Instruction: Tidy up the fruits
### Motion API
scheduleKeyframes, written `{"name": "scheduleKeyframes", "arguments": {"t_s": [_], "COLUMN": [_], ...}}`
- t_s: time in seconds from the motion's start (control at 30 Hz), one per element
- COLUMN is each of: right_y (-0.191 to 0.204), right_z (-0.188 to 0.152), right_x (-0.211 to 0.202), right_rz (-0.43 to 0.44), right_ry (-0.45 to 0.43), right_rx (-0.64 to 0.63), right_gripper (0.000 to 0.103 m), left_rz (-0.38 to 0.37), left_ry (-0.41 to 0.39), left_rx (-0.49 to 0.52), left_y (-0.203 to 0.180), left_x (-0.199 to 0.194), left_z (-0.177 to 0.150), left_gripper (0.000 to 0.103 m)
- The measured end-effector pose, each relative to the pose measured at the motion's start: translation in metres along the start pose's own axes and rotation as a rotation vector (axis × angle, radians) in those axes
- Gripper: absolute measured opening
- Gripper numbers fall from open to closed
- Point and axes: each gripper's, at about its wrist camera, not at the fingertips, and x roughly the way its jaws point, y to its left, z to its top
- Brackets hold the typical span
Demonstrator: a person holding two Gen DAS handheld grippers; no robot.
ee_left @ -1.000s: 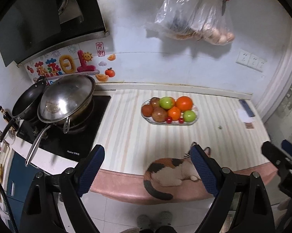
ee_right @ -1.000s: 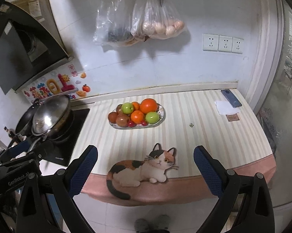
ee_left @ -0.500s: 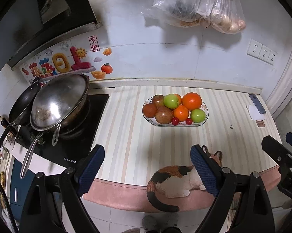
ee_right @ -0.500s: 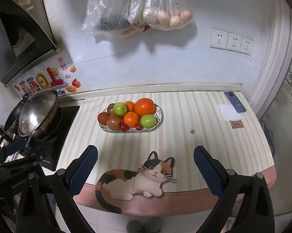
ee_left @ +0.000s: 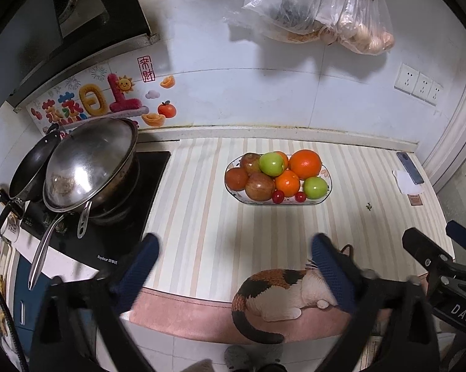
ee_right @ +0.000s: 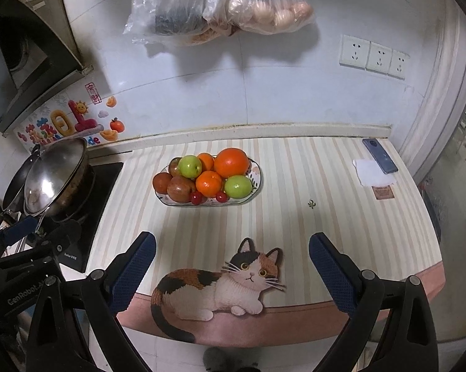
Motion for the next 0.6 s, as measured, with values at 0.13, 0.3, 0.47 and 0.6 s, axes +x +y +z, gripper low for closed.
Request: {"name": "scheduleKeyframes", "arguments": {"t_s": [0.13,0.3,0.47,0.6], "right_y": [0.0002,0.0015,0.0017,0.0019], "right_z": [-0.0007,0.0022,0.0048,0.0067], "right_x": [-0.0001,-0.0024,-0.0024,-0.0028], "right_rz": [-0.002,-0.015,-0.021,-0.026], "right_ry": [0.0,-0.008,-0.01,-0.013], "right_rx": [-0.002,-0.013,-0.017,-0.018], "right_gripper": [0.101,0.101,0.101,0.102], "left_rz": [0.006,0.011,0.02,0.022], "left_ry": [-0.008,-0.023,-0.033,-0.034], "left_rx": [0.002,-0.002,-0.006,-0.007], "left_y": [0.0,0.0018,0.0054,0.0075], "left_x": [-0.0015,-0.0057,-0.0091,-0.0094], "left_z": [0.0012,0.0025,0.0037,0.0046], "left_gripper": [0.103,0.103,0.103,0.103]}}
